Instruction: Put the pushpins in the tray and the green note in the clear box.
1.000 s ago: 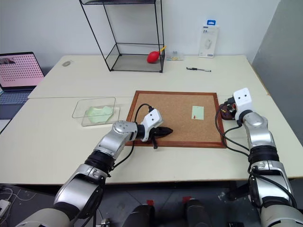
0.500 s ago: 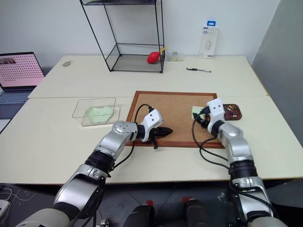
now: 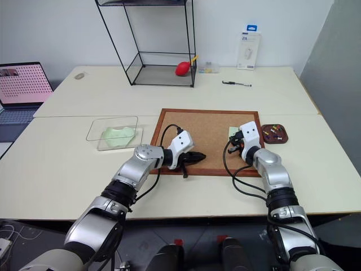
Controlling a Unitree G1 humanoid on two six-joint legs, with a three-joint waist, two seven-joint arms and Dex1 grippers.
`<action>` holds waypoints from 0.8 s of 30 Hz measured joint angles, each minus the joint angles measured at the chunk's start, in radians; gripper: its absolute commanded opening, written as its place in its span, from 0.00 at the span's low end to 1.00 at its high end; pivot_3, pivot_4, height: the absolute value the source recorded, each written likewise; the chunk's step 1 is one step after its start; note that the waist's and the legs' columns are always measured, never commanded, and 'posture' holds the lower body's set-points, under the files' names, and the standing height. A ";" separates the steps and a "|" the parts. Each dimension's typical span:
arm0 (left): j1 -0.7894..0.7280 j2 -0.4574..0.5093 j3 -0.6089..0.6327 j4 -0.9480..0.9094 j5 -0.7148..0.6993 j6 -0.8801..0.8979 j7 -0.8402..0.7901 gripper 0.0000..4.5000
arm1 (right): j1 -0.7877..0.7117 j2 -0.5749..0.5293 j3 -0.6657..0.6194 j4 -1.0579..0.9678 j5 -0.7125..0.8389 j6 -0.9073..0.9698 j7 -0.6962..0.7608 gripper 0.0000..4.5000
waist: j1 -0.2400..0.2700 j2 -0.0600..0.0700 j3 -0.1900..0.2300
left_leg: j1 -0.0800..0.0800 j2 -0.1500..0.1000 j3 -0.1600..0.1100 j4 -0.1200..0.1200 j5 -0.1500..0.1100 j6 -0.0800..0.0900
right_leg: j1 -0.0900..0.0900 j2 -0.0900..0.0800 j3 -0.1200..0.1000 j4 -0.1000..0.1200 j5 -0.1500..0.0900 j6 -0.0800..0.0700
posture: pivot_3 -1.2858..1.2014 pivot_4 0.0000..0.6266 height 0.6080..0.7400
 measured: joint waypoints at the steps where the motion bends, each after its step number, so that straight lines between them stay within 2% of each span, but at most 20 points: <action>1: 0.000 0.000 0.000 0.000 0.000 0.000 0.000 0.00 | 0.000 0.000 0.000 0.000 0.000 0.000 0.002 0.01 | 0.000 0.000 0.000 | 0.000 0.000 0.000 0.000 0.000 0.000 | 0.000 0.000 0.000 0.000 0.000 0.000 | 0.52 0.24 1.00; 24: 0.002 0.002 0.001 -0.003 0.000 0.000 -0.001 0.00 | 0.025 0.004 -0.007 -0.198 0.048 0.061 0.022 0.01 | 0.000 0.000 0.000 | 0.000 0.000 0.000 0.000 0.000 0.000 | 0.000 0.000 0.000 0.000 0.000 0.000 | 0.52 0.24 1.00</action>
